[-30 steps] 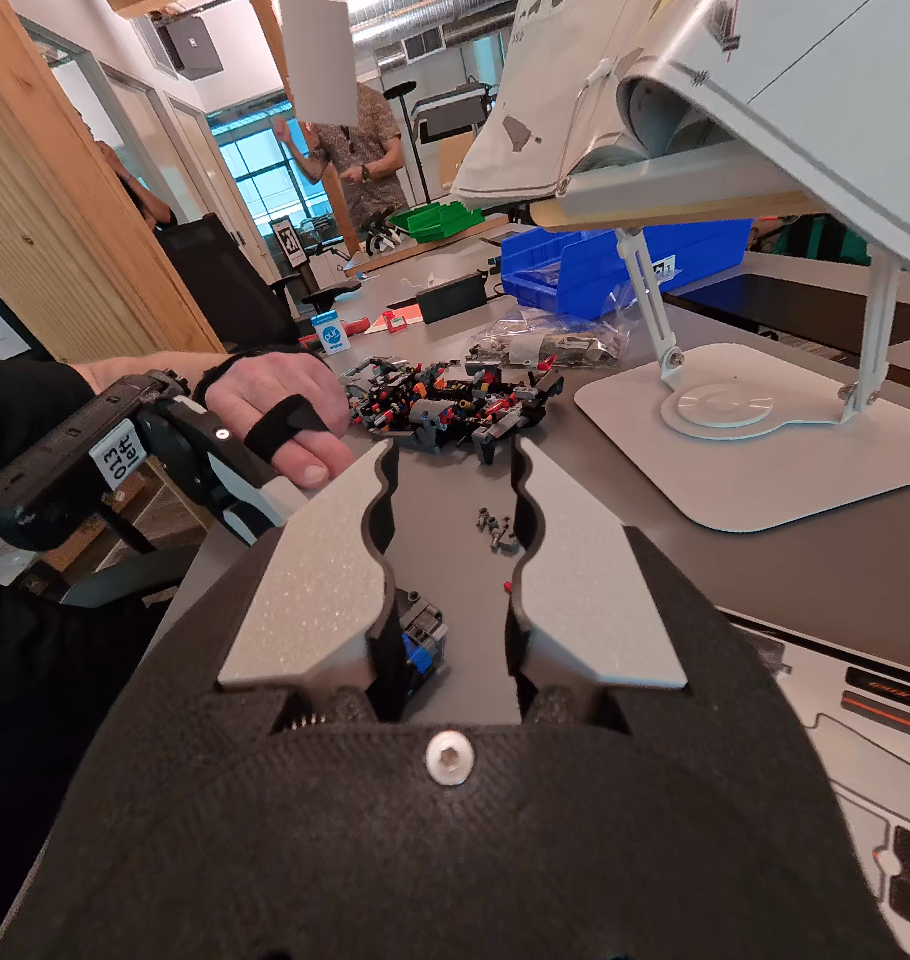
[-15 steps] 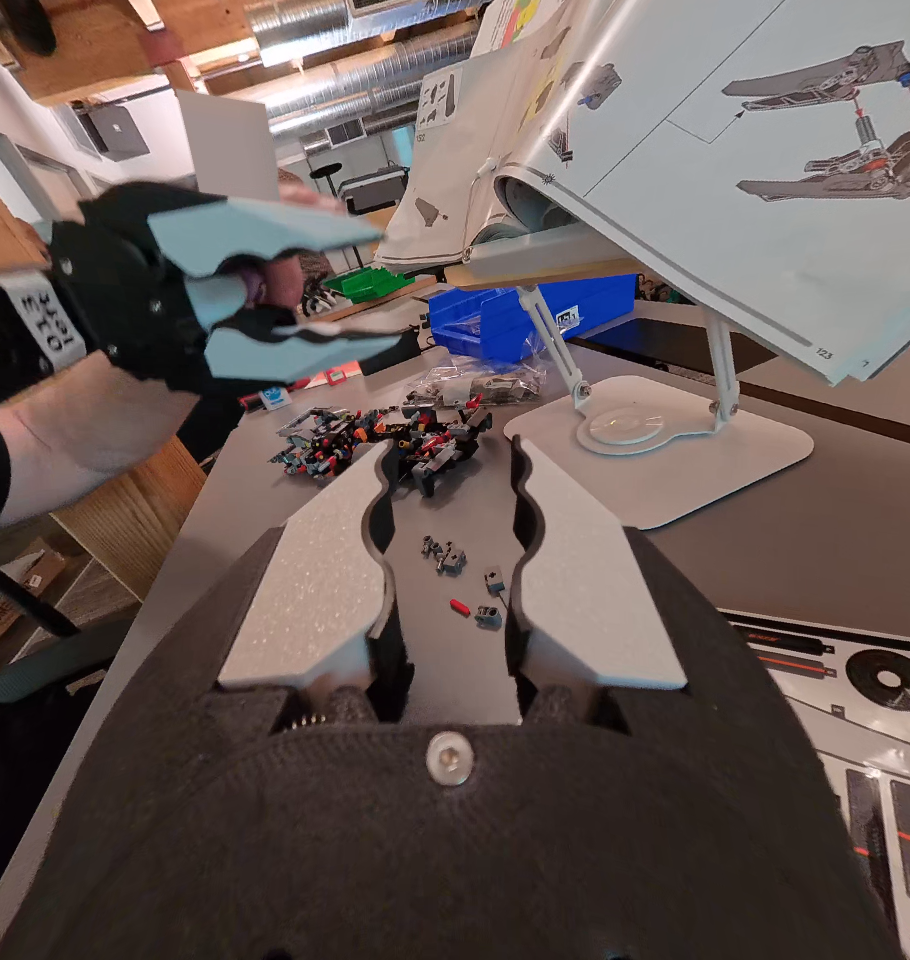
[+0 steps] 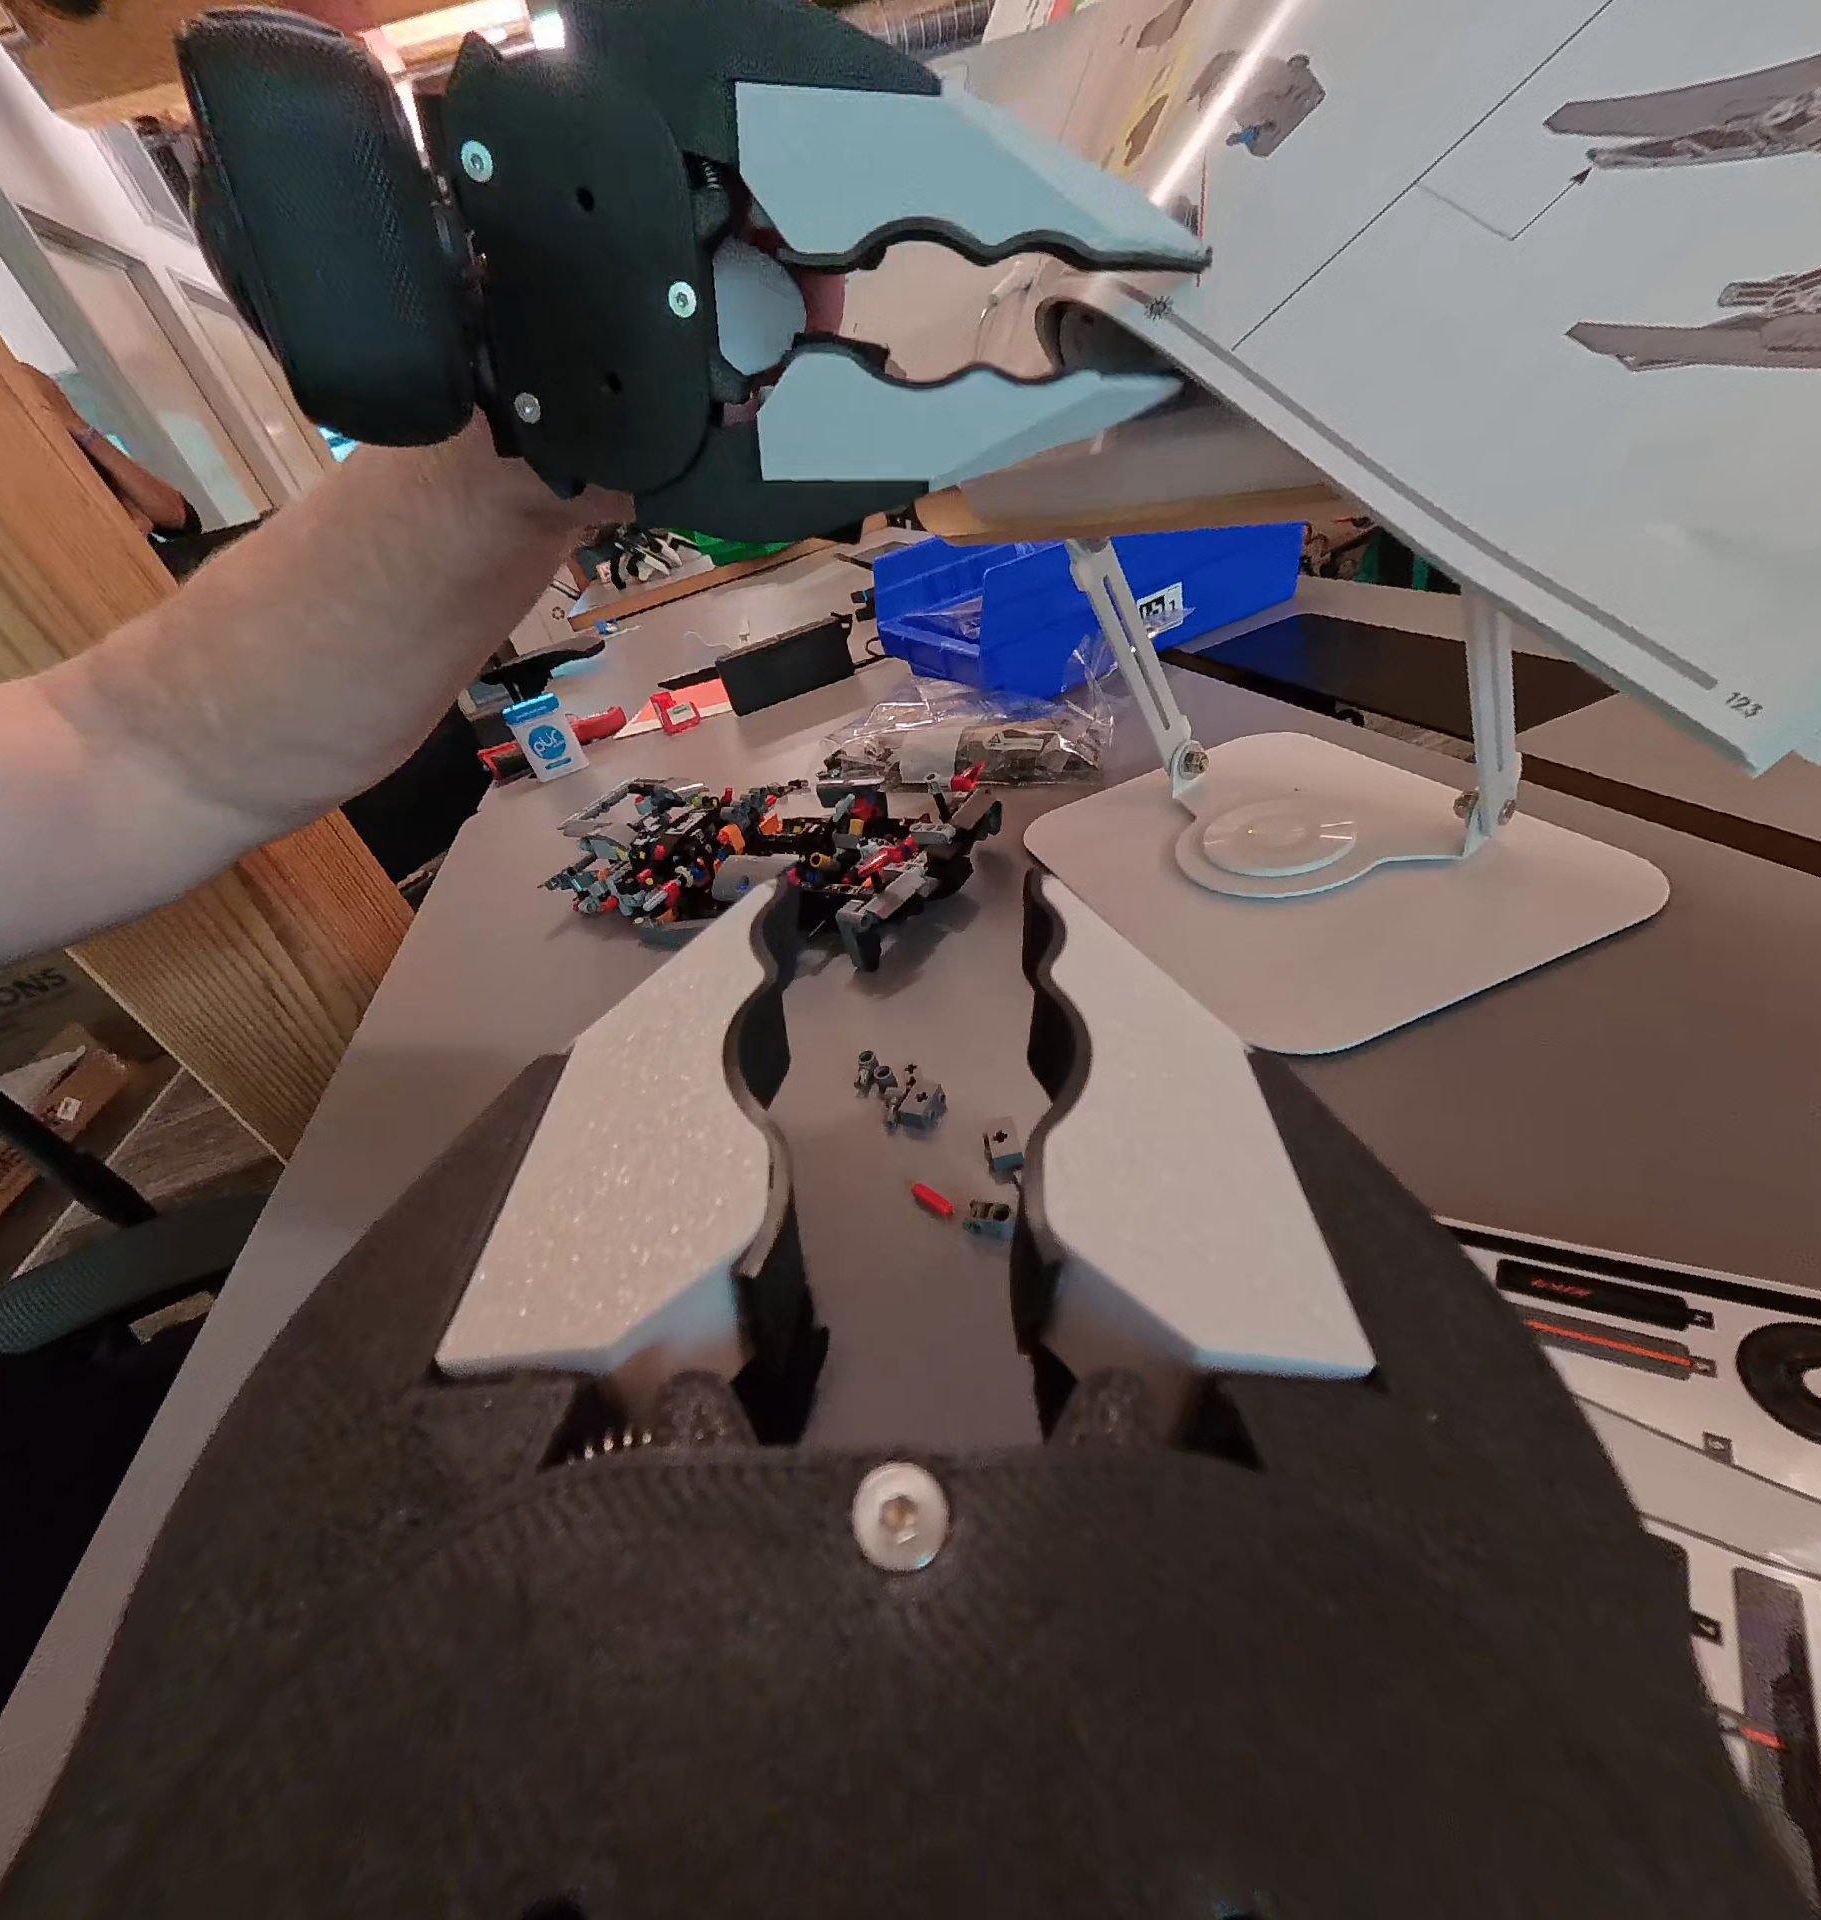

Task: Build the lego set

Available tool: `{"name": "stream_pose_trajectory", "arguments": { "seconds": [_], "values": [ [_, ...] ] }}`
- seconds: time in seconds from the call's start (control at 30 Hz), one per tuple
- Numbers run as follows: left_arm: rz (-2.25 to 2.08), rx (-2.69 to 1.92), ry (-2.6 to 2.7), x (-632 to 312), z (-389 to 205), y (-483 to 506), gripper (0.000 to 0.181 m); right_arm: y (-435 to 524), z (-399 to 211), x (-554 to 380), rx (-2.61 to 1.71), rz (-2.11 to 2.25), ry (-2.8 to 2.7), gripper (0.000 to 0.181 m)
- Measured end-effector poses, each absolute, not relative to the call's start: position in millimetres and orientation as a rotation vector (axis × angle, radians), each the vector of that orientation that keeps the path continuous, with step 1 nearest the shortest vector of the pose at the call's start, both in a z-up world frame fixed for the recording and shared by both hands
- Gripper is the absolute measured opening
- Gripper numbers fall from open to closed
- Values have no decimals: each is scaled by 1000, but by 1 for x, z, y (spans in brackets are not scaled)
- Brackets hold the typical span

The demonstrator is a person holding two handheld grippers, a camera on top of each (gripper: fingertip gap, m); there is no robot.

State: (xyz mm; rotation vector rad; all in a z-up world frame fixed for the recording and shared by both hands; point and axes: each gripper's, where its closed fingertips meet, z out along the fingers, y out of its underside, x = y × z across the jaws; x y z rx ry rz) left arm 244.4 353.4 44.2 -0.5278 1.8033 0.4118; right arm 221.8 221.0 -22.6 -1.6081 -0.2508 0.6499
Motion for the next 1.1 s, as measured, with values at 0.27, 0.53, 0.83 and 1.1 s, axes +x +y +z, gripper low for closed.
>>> {"name": "stream_pose_trajectory", "arguments": {
  "seconds": [0.27,0.53,0.83,1.1],
  "values": [
    [353,-575,1788,237,38,361,10,223,-30,223,-1628,651,-249,42],
    [296,-619,1785,228,40,361,8,224,-31,222,-1635,656,-252,42],
    [55,-784,1792,225,51,352,5,223,-32,219,-1639,664,-265,42],
    [147,-770,1844,228,46,353,8,222,-31,217,-1637,669,-272,42]
  ]
}}
